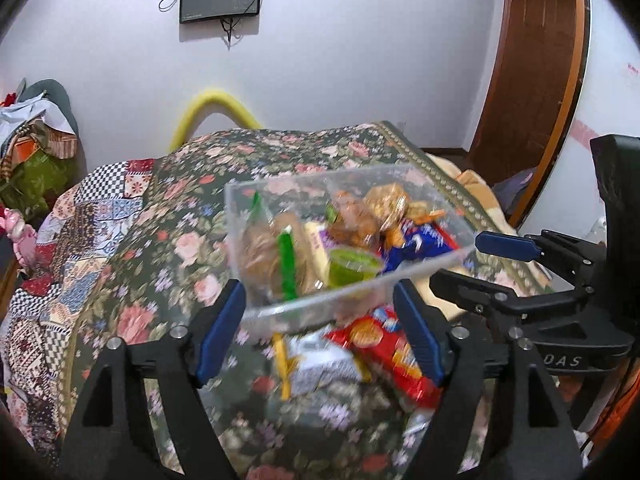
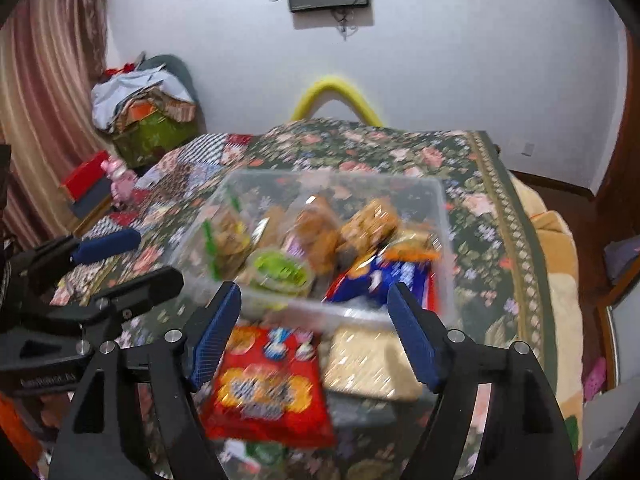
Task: Organize snacks
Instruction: 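Grasp the silver snack bag with the left tool while the right tool grasps the red chip bag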
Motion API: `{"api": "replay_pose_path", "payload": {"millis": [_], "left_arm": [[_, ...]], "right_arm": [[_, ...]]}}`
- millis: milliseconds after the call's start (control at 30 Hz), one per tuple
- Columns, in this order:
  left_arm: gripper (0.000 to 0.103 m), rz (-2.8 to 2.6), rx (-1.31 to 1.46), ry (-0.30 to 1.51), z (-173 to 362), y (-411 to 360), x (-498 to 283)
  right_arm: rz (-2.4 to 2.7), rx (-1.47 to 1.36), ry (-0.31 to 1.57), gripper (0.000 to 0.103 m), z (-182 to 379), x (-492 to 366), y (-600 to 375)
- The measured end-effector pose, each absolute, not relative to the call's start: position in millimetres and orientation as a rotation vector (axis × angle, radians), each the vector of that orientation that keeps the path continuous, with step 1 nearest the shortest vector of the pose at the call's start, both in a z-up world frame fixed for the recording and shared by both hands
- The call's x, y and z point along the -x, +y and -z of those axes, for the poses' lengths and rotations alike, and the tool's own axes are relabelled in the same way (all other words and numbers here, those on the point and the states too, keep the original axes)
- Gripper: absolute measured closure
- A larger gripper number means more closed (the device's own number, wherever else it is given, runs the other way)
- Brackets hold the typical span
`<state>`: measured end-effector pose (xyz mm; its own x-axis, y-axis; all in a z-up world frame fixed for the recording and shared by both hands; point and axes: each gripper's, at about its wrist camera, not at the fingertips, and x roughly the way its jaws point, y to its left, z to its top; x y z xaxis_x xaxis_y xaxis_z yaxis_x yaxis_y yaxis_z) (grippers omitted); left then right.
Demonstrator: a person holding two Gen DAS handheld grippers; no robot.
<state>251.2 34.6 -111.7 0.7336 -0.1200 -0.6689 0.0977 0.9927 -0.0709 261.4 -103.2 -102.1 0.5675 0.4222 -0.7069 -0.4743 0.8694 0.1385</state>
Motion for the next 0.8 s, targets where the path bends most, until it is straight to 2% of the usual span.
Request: {"api": "replay_pose_path", "payload": {"millis": [433, 567, 800], "left_arm": [[0.024, 0.094, 0.051, 0.840, 160, 62, -220], [0.023, 0.103, 0.066, 0.879, 178, 65, -221], [0.023, 0.110, 0.100, 0.921, 198, 71, -225]], "right_arm": [[-0.555, 0.044, 0.996, 0.024, 164, -254, -82], [-0.560, 0.039, 1.013, 0.016, 169, -259, -74], [-0.557, -0.015, 1.031, 0.018, 177, -261, -67]]}}
